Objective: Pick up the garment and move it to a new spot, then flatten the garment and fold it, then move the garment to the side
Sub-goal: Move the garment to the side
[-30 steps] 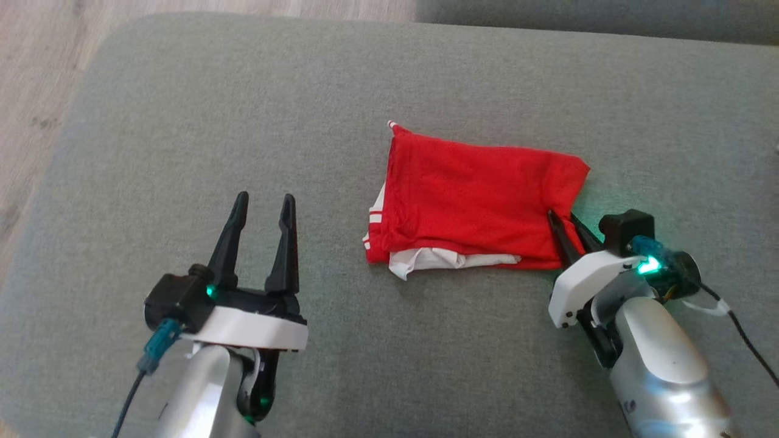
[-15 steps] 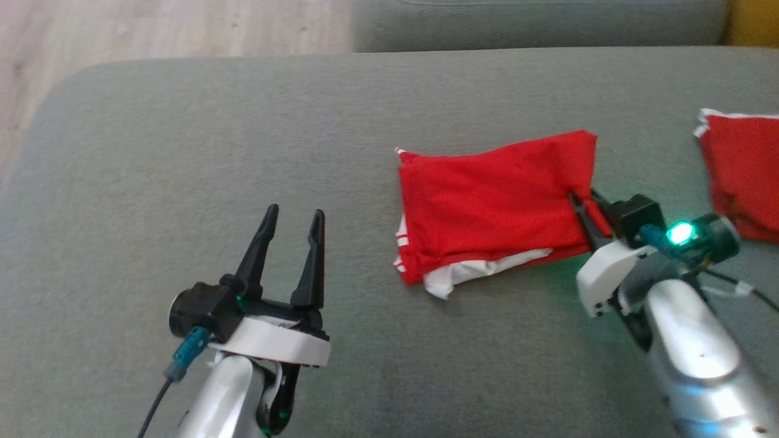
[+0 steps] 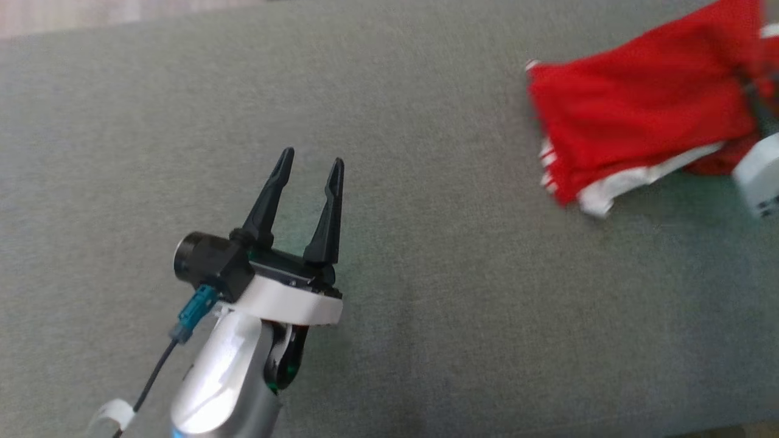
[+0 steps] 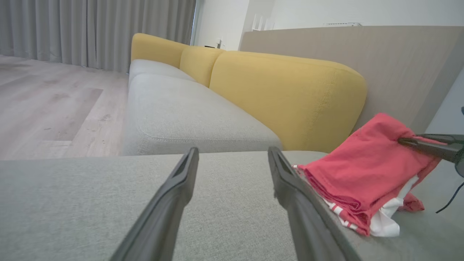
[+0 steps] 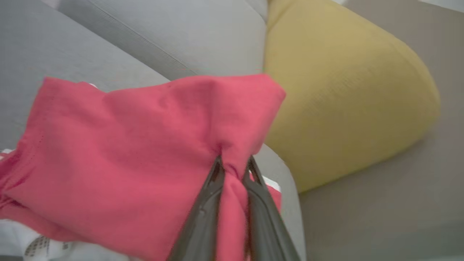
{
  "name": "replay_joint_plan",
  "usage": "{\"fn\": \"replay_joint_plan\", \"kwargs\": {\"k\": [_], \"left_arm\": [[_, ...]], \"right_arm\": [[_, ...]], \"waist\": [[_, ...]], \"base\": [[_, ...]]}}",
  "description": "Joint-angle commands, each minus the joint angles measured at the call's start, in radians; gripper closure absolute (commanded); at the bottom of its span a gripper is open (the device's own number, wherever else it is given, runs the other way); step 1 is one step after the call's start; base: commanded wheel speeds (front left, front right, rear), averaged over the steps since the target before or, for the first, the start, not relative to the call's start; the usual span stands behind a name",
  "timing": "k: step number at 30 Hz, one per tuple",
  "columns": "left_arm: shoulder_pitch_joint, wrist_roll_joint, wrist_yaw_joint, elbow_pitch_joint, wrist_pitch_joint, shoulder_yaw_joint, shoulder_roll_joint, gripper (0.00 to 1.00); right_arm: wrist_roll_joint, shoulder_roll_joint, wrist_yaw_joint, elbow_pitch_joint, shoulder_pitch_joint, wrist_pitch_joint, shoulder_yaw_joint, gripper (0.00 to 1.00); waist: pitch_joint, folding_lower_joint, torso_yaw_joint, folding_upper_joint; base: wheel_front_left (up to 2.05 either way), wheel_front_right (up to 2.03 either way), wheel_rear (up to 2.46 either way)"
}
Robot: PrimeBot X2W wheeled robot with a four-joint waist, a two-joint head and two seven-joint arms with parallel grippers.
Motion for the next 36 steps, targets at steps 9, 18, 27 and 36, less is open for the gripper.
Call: {"fn": "replay_joint_plan", "kwargs": {"k": [9,18,27,36], "left_arm": [[-0.073,0.016,-0.012,-0.022,-0.005,0.022,0.008,0.00],[-0.101,0.016,-0.019,-0.018,-0.005,0.032,0.008,0.00],[-0.092,0.019,-0.023,-0.007,-0.005,0.048,0.008,0.00],[-0.040,0.017,-0.023,-0.002,-0.005,0.083,0.008,0.00]], "right_arm": [[0.009,-0.161,0.003,-0.020,-0.049,0.088,-0.118,1.00],[-0.025,-0.178,0.003,-0.021,-0.034,0.131,-0.216,1.00],[-0.058,-0.118,0.003,-0.040,0.001,0.166,-0.318,0.00],[-0.119,-0.011,0.003,-0.159,0.033,0.150,-0.341,0.00]], "waist": [[0.119,-0.0002,-0.039,0.0000],[0.152,-0.0002,-0.018,0.0000],[0.133,-0.0002,-0.008,0.0000],[0.002,-0.0002,-0.014,0.0000]], "base": [[0.00,0.00,0.00],[0.00,0.00,0.00],[0.00,0.00,0.00],[0.00,0.00,0.00]]}}
